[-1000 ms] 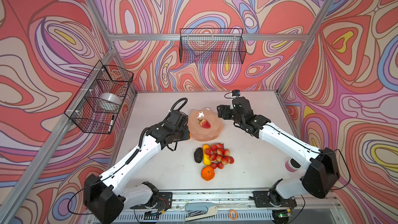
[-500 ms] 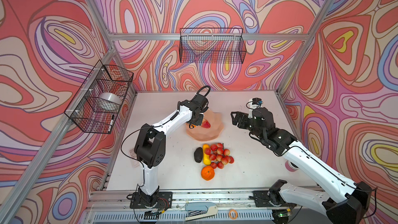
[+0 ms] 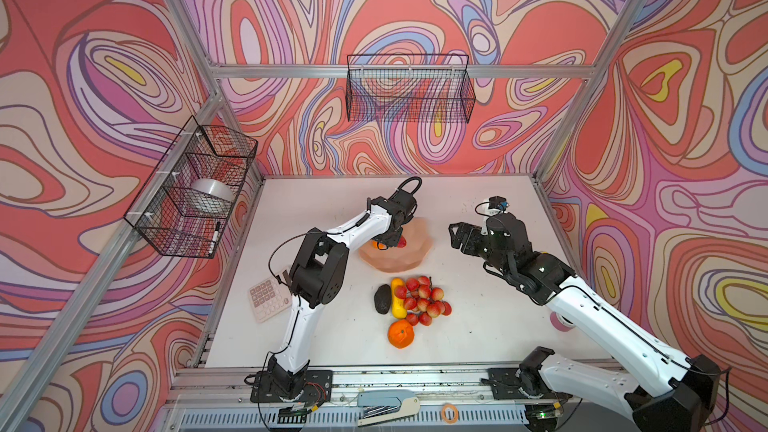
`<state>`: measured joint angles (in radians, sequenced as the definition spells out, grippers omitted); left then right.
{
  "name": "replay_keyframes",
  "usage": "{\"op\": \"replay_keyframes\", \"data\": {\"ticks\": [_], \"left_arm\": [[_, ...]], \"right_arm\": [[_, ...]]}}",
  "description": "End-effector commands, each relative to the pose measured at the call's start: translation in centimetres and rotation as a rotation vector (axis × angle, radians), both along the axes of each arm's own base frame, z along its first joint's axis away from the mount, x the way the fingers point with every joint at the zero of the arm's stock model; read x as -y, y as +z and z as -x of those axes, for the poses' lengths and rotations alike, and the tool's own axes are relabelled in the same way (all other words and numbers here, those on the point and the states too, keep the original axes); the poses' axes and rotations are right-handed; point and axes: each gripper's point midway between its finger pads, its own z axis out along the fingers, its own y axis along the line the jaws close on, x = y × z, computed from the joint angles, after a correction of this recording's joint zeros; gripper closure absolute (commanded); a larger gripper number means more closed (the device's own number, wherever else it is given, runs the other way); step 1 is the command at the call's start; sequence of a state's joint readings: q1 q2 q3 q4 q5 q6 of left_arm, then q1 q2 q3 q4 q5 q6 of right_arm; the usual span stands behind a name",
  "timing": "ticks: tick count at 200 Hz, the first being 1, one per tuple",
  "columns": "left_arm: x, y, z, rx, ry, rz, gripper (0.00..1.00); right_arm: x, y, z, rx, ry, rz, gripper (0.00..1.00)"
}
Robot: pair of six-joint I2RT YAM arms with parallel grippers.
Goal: Place and organize the fake fruits in the fruit bowl
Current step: 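Grasp the small tangerine with the left gripper and drop it in the bowl, then grasp the large orange with the right gripper while the left gripper withdraws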
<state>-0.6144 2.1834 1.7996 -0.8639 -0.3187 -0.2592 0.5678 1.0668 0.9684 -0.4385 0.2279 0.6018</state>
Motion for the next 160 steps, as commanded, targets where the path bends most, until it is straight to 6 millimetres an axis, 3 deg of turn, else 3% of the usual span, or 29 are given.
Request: {"op": "replay_keyframes", "data": {"ticks": [1, 23, 47, 85, 103, 118, 148, 160], "left_arm": [[0.0, 0.3, 0.3, -0.013, 0.014, -0.006, 0.44], [0.8, 1.3, 0.3, 0.007, 0.010, 0.047, 0.35], [1.5, 4.0, -0.4, 0.068, 0.007, 0.109, 0.32], [1.0, 11.8, -1.7, 0.257, 0.062, 0.294, 0.28], [-1.3, 15.8, -2.0, 0.371, 0.137, 0.413, 0.26], [-4.3, 18.2, -1.5, 0.467, 0.214, 0.512, 0.24], [-11.5, 20.2, 1.1, 0.658, 0.366, 0.618, 0.20], [-14.0, 20.1, 2.5, 0.715, 0.418, 0.637, 0.17]], "right_arm": [[0.9, -0.5, 0.3, -0.008, -0.026, 0.019, 0.09], [0.9, -0.3, 0.2, -0.003, -0.026, 0.027, 0.09], [0.8, -0.4, 0.1, -0.006, -0.017, 0.039, 0.09], [0.0, -1.9, 0.4, -0.072, 0.047, 0.090, 0.10], [-1.2, -3.4, 0.8, -0.149, 0.104, 0.102, 0.13], [-3.4, -4.6, 1.9, -0.199, 0.174, 0.122, 0.13], [-9.6, -7.4, 6.4, -0.289, 0.316, 0.204, 0.12], [-11.5, -9.0, 8.6, -0.341, 0.361, 0.219, 0.12]]}}
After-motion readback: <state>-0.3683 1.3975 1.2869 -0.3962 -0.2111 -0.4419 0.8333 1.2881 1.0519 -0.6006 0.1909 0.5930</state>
